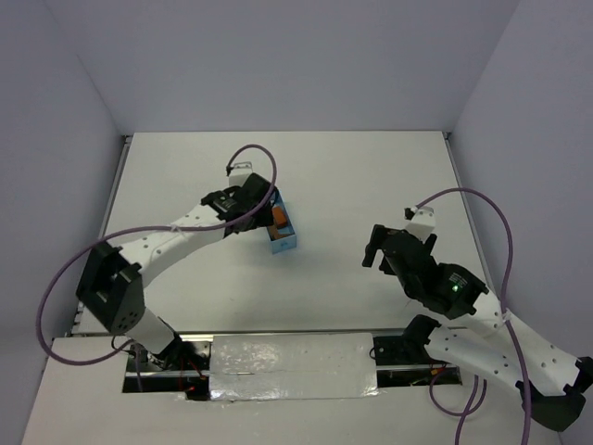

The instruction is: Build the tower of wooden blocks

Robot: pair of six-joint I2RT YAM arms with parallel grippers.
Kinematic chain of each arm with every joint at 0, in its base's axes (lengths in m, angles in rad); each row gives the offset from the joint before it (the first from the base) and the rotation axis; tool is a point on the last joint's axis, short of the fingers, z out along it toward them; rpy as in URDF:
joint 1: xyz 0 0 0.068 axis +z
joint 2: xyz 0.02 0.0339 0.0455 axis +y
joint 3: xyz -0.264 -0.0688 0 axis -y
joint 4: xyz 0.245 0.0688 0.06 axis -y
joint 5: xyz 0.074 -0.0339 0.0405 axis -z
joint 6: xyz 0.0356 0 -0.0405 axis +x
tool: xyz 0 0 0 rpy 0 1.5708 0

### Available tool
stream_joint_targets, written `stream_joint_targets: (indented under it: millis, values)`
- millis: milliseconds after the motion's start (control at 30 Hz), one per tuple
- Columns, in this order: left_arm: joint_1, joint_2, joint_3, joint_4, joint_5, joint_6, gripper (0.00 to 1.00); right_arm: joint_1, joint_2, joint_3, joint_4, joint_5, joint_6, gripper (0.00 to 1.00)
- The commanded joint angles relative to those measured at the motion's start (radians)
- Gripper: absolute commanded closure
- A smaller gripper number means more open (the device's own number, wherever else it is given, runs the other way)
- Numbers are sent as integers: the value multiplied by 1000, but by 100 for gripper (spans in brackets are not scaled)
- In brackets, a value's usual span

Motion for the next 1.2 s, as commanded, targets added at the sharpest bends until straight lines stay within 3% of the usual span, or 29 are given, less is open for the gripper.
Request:
stream_joint_targets:
  millis: [0,200,333,367,467,633,767,833,967,1167]
  values:
    - [-7,110,66,54,-25,-39,3,-8,-24,-15,35,-10,-8,0]
    - [-6,276,156,62,-9,-32,9,-5,-56,-19,49,-27,-21,0]
    - [-6,369,207,38,-16,-36,21,-3,-74,-26,67,-50,-37,0]
    - [-7,377,207,38,-19,-38,35,-5,-77,-27,67,-53,-38,0]
    - [-4,398,209,13,-50,-49,63,-5,-88,-27,75,-66,-46,0]
    - [5,408,255,-57,-136,-9,79,-2,-94,-32,84,-87,-61,0]
    - [23,426,328,-201,-276,108,100,-2,-105,-33,87,-90,-63,0]
    - [43,466,379,-281,-335,149,100,-2,-109,-35,93,-96,-64,0]
    - [56,593,477,-570,-505,73,100,-3,-113,-38,104,-104,-74,0]
    - [16,717,492,-655,-562,74,100,1,-126,-38,105,-113,-77,0]
